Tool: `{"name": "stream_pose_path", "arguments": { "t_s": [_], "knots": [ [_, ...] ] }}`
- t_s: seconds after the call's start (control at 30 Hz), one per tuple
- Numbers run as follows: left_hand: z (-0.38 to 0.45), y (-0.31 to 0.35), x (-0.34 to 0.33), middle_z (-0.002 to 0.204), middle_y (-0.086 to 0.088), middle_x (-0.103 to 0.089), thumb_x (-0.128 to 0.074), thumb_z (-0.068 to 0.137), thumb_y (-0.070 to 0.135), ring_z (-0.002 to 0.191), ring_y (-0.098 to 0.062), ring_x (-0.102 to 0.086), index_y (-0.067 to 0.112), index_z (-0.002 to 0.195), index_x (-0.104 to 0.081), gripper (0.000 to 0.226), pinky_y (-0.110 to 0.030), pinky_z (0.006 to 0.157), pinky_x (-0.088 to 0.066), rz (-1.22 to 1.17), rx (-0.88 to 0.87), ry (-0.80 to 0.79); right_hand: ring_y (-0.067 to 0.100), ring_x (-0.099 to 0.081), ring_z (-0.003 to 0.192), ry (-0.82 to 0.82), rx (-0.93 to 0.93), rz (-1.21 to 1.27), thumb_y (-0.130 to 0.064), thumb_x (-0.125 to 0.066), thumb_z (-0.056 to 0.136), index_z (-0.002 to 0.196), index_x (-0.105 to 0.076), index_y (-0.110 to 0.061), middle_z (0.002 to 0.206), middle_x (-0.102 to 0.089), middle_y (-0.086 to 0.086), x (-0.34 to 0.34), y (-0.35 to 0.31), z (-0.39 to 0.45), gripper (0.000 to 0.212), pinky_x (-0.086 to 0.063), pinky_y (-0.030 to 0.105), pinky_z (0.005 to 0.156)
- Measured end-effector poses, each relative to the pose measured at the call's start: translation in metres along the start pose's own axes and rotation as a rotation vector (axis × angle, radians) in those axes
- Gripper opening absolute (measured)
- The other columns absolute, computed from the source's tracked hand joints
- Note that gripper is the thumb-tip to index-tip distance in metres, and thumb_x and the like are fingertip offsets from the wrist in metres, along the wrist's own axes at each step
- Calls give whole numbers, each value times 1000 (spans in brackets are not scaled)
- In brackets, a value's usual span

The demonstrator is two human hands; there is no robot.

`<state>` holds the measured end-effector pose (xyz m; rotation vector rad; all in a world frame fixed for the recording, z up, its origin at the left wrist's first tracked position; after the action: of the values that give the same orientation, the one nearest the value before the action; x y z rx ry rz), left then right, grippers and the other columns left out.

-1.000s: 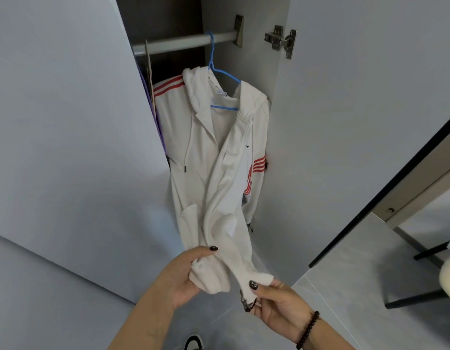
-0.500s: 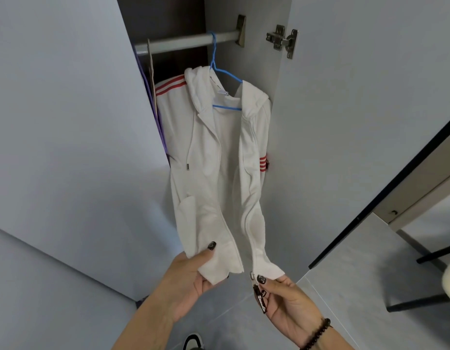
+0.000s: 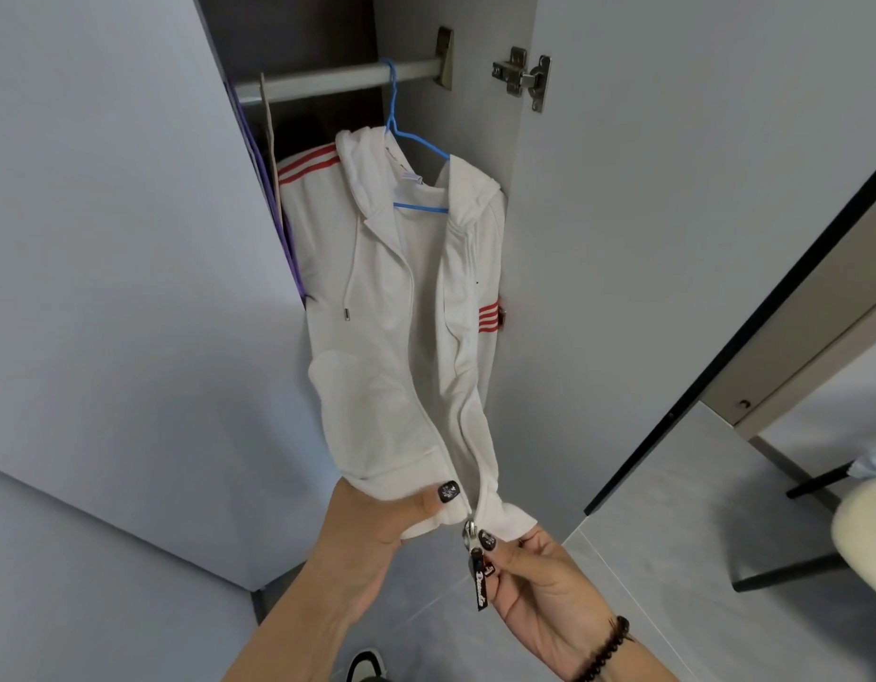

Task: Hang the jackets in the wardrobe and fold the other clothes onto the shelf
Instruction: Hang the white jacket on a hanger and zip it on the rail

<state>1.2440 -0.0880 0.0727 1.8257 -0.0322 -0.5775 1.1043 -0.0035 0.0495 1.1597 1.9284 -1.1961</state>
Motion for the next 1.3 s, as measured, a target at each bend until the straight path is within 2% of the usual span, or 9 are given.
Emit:
{"name": "stream_pose_path", "arguments": {
  "t_s": [0.2,0.3,0.4,0.53,0.67,0.8,0.93,1.13,1.3],
  "knots": [
    [-2,4,-3,103,-1,-75,-91,43,29,100,-20,-70,34,99,-73,59,-45,89,-54,187,-43,127,29,-69,67,40,-9,32,19,-51,67,109,-58,8,85,-67,26,-2,-1,-2,43,-58,32,55],
    [-4,6,-1,101,4,-75,-90,43,31,98,-14,-71,38,98,-72,57,-37,83,-55,257,-59,132,30,-69,66,32,-3,9,19,-54,66,103,-61,9,85,-67,26,-5,-1,-1,40,-58,32,55],
    [-5,6,1,99,6,-75,-89,42,33,96,-13,-71,33,97,-73,57,-34,81,-56,289,-50,148,30,-69,67,24,2,5,19,-55,65,98,-64,9,87,-68,27,-8,1,-1,36,-58,32,56],
    [-6,7,4,98,6,-75,-88,41,33,95,-12,-71,32,96,-73,57,-33,79,-55,288,-48,159,30,-70,69,35,4,-1,18,-56,64,102,-63,9,89,-69,27,-8,4,0,39,-59,32,58],
    [-7,8,9,96,7,-75,-88,40,35,93,-10,-71,26,100,-71,63,-23,71,-56,292,-50,170,30,-71,70,49,9,0,19,-56,65,110,-58,9,89,-69,26,-6,6,1,46,-58,32,57],
    [-7,7,10,100,7,-75,-88,39,37,96,-11,-70,24,107,-69,72,-29,79,-56,316,-34,161,30,-71,70,31,8,5,20,-56,66,102,-64,9,91,-69,27,-6,7,3,39,-58,32,58],
    [-10,3,12,97,5,-75,-89,41,36,94,-12,-71,25,102,-71,64,-29,78,-56,314,-14,134,30,-71,73,18,13,-8,20,-57,67,93,-70,9,92,-69,28,-6,11,3,31,-58,32,58],
    [-9,3,16,100,2,-75,-89,44,31,96,-15,-71,28,99,-74,57,-35,82,-55,274,-11,129,32,-71,72,65,60,7,20,-60,63,107,-61,12,94,-68,30,-3,16,4,45,-58,33,59],
    [-10,1,18,99,3,-75,-89,44,34,95,-14,-71,27,100,-73,59,-32,80,-55,303,-15,131,31,-71,74,20,71,-15,20,-59,65,99,-67,12,94,-68,31,-6,17,2,36,-58,32,60]
  ]
}}
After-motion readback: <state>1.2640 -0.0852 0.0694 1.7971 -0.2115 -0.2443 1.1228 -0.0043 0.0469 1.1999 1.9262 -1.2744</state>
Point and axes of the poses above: each hand's wrist, its own z-axis towards the middle knuckle, its own x-axis out of the back of the hand, y = z × x, the point moved 2 cm from there along z, towards the middle knuckle
